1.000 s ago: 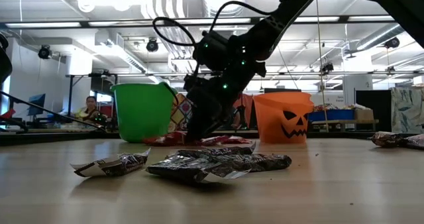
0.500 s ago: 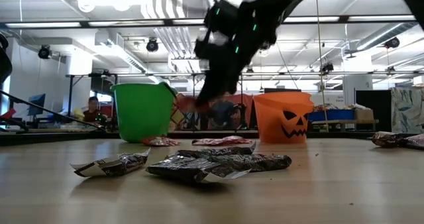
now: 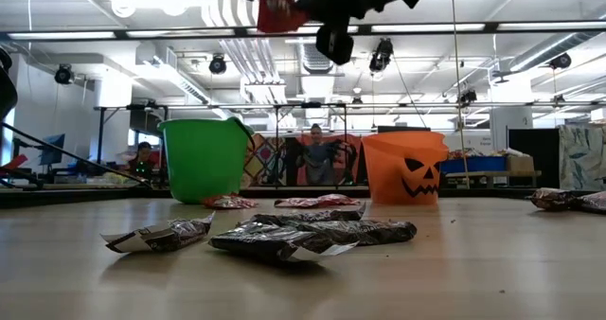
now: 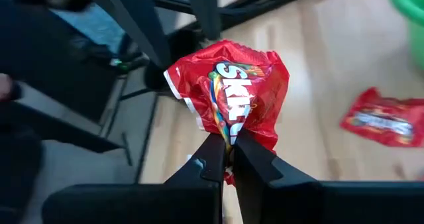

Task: Sort candy
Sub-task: Put the red candy into the black bucket

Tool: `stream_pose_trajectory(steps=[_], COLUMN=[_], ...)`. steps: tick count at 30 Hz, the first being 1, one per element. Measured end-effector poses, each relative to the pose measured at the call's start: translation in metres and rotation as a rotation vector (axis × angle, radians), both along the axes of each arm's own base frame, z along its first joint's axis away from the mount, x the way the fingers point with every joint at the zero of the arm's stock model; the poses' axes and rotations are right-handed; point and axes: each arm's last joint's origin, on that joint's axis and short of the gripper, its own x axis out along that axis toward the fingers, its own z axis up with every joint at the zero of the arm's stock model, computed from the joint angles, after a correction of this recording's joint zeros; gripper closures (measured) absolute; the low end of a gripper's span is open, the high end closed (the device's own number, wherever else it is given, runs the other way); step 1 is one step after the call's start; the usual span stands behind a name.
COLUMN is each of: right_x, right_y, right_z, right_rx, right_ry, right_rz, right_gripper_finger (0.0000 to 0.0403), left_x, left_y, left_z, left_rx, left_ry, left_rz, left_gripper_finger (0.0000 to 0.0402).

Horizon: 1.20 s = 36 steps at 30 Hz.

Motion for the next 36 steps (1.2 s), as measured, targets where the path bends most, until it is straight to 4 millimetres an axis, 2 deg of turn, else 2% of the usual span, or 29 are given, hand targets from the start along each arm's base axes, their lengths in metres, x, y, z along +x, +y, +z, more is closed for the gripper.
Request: stream_pose_trajectory(steps=[10,22,27,31,36], right_x=[0.001,0.001,0.002,0.002,0.003], right_y=[0.004,0.005,0.005,0.005,0.005], right_z=[-0.002,0.0,0.001,0.002,0.003], right_rx=[0.114,0.15,0.151,0.147,0.146], right_ry=[0.026,0.023,0.003,-0.003,-0.014], right_rz=[0.083,0.105,0.102,0.097,0.095], right_gripper_finger=[0.039,0.039,0.039,0.039,0.0387], left_x=[0.016,0.02,0.022,0.022,0.022], left_y=[-0.003,-0.007,-0.008,-0.008,-0.008], left_z=[-0.002,0.001,-0.001,-0.001,0.0], left_rx=[0.006,-0.035,-0.046,-0.055,-0.063], left_ry=[-0.063,-0.116,-0.112,-0.112,-0.119], left_rz=[0.017,-0.017,-0.015,-0.011,-0.006], left_gripper_finger=[0.0253,0.0259,0.0306,0.0381,0.0398])
